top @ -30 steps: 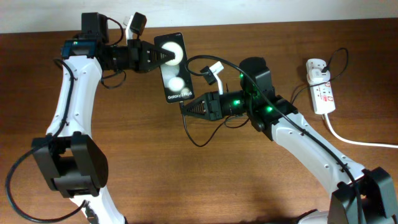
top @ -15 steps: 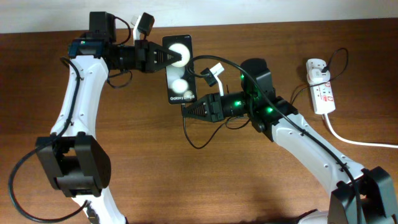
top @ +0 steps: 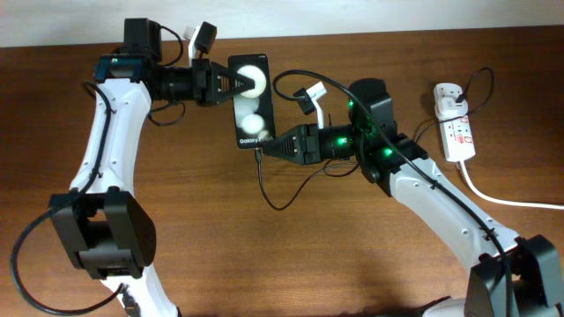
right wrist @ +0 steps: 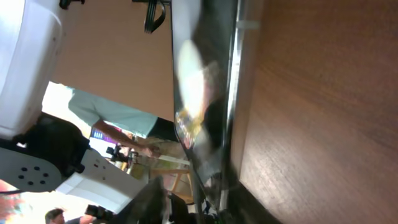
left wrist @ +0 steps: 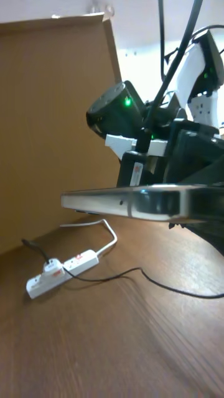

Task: Plug charger to phone and switch on socket
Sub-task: 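Lower the plugged phone onto the table with the left gripper and release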

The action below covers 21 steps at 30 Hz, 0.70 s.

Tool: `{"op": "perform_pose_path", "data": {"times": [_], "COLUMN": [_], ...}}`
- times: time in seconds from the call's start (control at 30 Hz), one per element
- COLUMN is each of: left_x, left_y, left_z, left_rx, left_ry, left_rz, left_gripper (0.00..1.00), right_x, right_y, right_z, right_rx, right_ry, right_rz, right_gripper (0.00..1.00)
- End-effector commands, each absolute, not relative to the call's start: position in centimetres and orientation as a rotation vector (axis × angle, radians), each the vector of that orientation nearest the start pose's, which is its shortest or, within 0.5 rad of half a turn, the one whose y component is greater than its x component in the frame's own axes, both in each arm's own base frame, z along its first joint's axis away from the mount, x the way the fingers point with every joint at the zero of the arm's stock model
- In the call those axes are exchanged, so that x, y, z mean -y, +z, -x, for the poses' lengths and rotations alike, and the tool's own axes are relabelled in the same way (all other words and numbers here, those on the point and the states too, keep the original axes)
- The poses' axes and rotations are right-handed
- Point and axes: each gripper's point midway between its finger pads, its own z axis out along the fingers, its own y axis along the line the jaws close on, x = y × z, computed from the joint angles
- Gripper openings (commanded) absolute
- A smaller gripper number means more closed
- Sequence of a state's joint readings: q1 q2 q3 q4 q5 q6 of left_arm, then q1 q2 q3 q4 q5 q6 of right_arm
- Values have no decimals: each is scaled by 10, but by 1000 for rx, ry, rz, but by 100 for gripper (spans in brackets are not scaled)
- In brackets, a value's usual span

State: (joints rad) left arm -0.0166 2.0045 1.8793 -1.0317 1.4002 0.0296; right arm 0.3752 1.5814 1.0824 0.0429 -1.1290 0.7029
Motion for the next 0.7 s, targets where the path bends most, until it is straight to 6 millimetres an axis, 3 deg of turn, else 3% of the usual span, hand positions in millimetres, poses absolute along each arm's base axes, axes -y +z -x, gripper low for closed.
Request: {"op": "perform_pose_path", "data": {"times": [0.0,0.2,0.27,0.47,0.6,0.67], "left_x": [170,152,146,143,143,136], "left_y": [280,221,188,135,123,111], "left_z": [-423,-425,-420,-411,-409,-411], "left_rx": [-2203,-2532,-2654,-2715,-2717,-2741], "left_ry": [-1663,-1307,-1162,-1134,-1131,-1048], "left_rz": [-406,-281,-258,-233,-232,-227], "left_gripper": [0,0,0,0,0,0], "right_x": [-291,-287,-285,-283,-282,-281], "right_y": [258,238,226,216,211,207], "right_z": [-319,-319,-319,-317,-314,-311], "right_rx": [-2128,-2203,-2260,-2301,-2325,-2357], "right_ry": [1758,1688,1661,1638,1632,1628], "right_rz": [494,464,432,420,427,406], "right_gripper": [48,54,59,60,61,61]}}
